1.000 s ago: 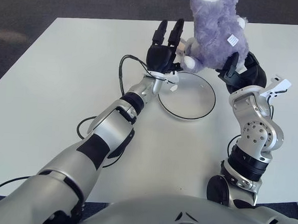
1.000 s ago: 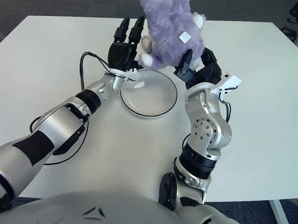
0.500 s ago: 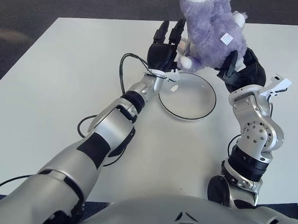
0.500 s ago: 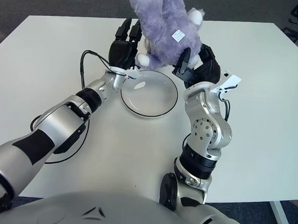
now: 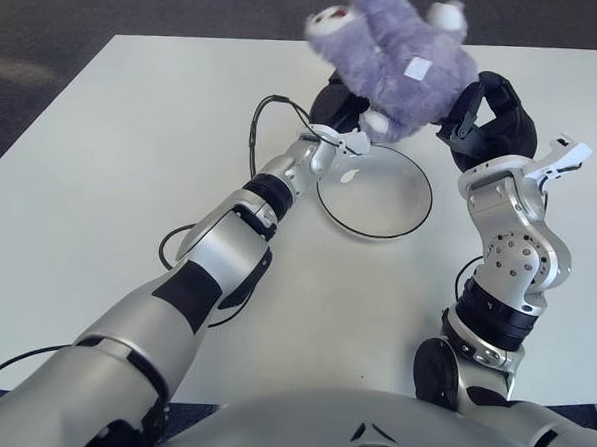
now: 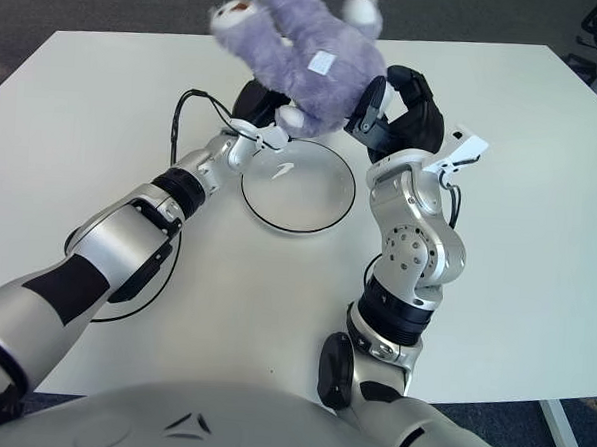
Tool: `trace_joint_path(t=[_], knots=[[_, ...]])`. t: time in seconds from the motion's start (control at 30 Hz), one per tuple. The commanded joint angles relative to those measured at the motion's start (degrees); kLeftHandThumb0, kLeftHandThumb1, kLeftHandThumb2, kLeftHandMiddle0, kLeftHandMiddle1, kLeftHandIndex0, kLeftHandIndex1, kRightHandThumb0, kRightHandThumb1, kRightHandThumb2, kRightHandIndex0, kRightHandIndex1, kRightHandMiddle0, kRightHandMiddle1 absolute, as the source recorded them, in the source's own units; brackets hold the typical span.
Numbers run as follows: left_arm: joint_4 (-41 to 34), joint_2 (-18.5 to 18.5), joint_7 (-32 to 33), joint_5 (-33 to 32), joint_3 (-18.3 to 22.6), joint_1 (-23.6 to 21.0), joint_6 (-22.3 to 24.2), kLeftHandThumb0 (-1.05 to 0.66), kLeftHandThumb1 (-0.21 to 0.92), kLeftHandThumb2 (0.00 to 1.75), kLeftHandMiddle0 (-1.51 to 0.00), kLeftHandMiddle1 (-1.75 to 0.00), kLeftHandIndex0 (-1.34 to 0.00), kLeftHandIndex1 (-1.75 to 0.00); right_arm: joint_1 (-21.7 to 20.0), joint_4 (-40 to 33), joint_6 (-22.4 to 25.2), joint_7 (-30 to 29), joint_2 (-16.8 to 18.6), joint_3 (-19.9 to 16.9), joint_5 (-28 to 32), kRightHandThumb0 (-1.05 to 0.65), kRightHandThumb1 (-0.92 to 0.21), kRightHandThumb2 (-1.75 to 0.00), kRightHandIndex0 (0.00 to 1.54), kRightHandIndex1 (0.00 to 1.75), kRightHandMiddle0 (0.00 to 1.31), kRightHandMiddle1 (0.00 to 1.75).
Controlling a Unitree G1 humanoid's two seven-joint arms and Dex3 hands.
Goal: Put the doll into the plate.
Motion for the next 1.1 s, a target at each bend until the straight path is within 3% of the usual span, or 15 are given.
trace_joint_path(t=[0.0,0.3,0.57,0.7,0.87,1.07], knots=[[-1.4,0.8,-4.8,-2.3,1.3,-0.3,-1.2,-1.05,0.92,0.22,-0.11,-0.32,0.00,-0.49,-1.8,-0.1,-1.1,-0.2,0.8,-0.6,1.8,0.00,-0.13,-1.48,0.84,1.55,0.52,1.75],[-3.9,1.3,-15.4,-6.7,3.3,0.5,-2.2,-1.05,0.92,0.16,-0.06,-0.38,0.00,-0.38,-2.5,0.4,-1.8,-0.5,0.8,-0.5,2.2,0.00,-0.12,-1.50,0.83,1.60,0.52,1.75],[-13.8,4.2,-36.5,-12.7,4.0,1.7,3.2,-1.05,0.90,0.12,-0.01,-0.35,0.00,-0.18,-3.8,1.3,-1.9,-1.6,0.6,0.3,1.0,0.00,-0.12,-1.51,0.81,1.62,0.52,1.75],[-15.6,4.8,-41.9,-14.0,4.0,1.9,5.2,-1.05,0.89,0.11,-0.01,-0.31,0.00,-0.11,-3.8,1.5,-2.0,-1.1,-0.1,0.8,0.5,0.00,-0.12,-1.51,0.81,1.63,0.52,1.75],[-17.5,5.1,-45.2,-14.7,4.1,2.3,7.1,-1.05,0.89,0.10,-0.01,-0.25,0.00,-0.06,-3.6,1.7,-2.5,-0.8,-0.5,1.2,0.4,0.00,-0.12,-1.52,0.80,1.64,0.52,1.75],[-17.7,4.5,-44.7,-14.6,4.3,2.4,8.4,-1.05,0.88,0.10,-0.01,-0.23,0.00,-0.01,-3.5,1.7,-2.5,-0.7,-0.5,1.2,0.7,0.00,-0.11,-1.53,0.80,1.66,0.53,1.75]])
